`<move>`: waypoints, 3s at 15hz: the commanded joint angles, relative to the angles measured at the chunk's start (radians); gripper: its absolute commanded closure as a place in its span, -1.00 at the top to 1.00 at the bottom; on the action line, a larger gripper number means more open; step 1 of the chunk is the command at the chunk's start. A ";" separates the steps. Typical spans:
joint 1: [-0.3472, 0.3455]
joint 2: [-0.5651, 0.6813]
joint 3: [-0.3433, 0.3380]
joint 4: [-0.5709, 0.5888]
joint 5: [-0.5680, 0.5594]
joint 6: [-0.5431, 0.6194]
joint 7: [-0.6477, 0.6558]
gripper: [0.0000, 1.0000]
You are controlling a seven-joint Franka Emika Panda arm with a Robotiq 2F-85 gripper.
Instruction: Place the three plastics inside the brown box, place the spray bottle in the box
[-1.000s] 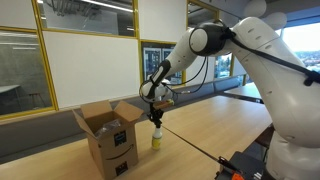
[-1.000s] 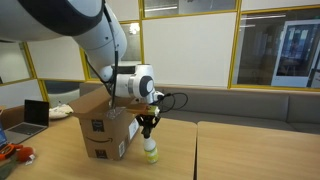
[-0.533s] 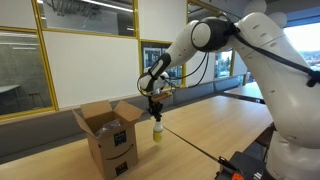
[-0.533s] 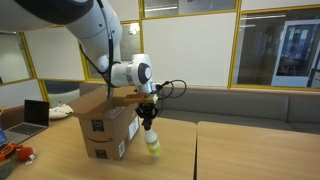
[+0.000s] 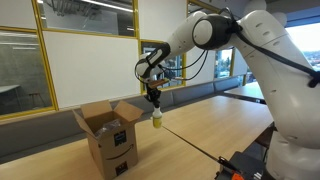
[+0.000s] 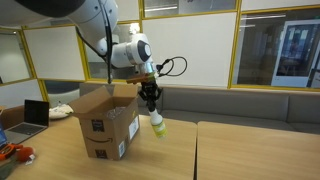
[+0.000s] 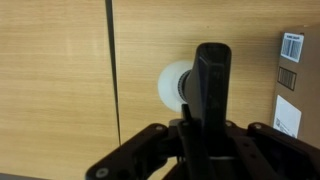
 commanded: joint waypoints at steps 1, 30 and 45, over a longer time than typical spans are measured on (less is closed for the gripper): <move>0.013 0.017 -0.014 0.152 -0.046 -0.118 0.009 -0.76; 0.276 0.305 -0.022 0.923 -0.261 -0.459 -0.083 -0.77; 0.335 0.271 0.022 0.939 -0.245 -0.411 -0.072 -0.78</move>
